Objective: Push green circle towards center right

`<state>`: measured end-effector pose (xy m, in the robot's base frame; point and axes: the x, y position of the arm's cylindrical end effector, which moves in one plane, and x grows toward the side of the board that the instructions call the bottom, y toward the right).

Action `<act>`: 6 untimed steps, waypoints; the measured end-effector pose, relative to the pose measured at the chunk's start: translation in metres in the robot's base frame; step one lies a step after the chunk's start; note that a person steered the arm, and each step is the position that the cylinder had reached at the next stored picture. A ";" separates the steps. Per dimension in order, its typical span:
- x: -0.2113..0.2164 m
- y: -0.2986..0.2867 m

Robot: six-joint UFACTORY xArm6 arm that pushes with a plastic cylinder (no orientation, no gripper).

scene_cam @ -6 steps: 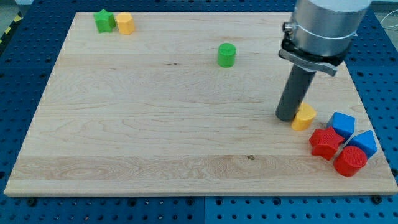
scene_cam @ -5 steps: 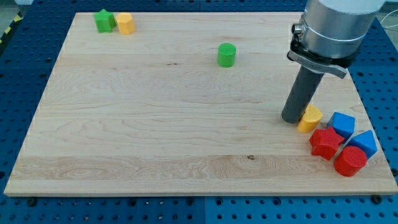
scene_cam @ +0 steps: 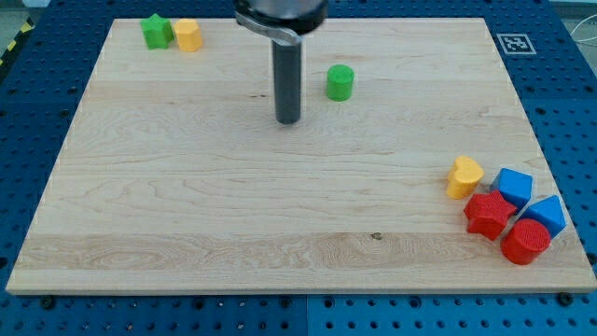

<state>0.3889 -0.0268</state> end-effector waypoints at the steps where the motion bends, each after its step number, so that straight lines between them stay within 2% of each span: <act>1: -0.013 0.012; 4: -0.050 0.069; 5: -0.050 0.108; 6: -0.069 0.132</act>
<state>0.3199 0.1056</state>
